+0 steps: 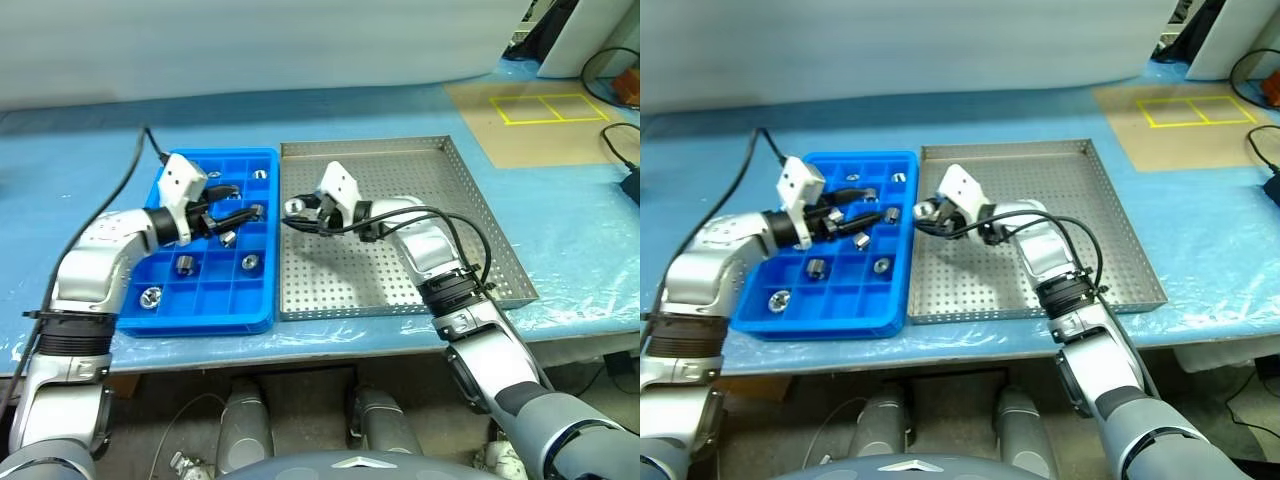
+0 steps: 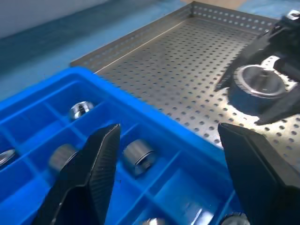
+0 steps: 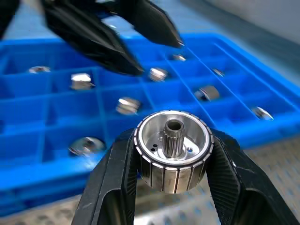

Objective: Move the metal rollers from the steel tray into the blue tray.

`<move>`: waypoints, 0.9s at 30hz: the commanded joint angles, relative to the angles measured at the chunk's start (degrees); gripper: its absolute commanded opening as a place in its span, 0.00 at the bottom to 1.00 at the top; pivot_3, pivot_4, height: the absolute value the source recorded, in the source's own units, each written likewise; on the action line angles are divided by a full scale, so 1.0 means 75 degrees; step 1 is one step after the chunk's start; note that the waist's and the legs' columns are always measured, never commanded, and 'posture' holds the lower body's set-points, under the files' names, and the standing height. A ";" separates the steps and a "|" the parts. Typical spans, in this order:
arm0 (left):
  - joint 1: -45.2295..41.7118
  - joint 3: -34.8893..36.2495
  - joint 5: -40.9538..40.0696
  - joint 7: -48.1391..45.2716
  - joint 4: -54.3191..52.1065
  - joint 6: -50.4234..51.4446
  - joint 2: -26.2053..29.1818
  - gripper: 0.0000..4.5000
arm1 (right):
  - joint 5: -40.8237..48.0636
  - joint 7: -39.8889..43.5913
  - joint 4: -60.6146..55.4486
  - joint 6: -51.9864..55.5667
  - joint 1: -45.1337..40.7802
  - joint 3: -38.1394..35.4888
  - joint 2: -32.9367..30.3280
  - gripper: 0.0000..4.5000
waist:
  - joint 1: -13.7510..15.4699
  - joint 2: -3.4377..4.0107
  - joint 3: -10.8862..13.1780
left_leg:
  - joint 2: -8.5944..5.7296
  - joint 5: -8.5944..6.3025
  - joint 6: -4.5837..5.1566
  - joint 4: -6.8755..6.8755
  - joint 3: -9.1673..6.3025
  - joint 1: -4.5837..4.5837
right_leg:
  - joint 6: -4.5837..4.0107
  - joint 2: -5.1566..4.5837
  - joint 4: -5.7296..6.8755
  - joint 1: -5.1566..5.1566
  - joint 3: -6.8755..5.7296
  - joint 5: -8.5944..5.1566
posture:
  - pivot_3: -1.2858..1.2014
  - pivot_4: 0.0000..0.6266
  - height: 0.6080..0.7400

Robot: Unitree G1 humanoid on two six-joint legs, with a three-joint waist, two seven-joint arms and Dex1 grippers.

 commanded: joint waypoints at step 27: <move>0.1947 0.1173 -0.1035 0.1373 -0.2773 0.1479 0.0261 0.78 | -0.0134 0.0325 0.2089 -0.0526 -0.0597 0.0553 0.1657 0.38 | 0.0445 -0.0011 -0.0003 | 0.0079 0.0054 -0.0093 -0.0085 -0.0088 -0.0006 | -0.0085 0.0039 0.0019 0.0006 -0.0158 -0.0045 | 0.61 0.24 1.00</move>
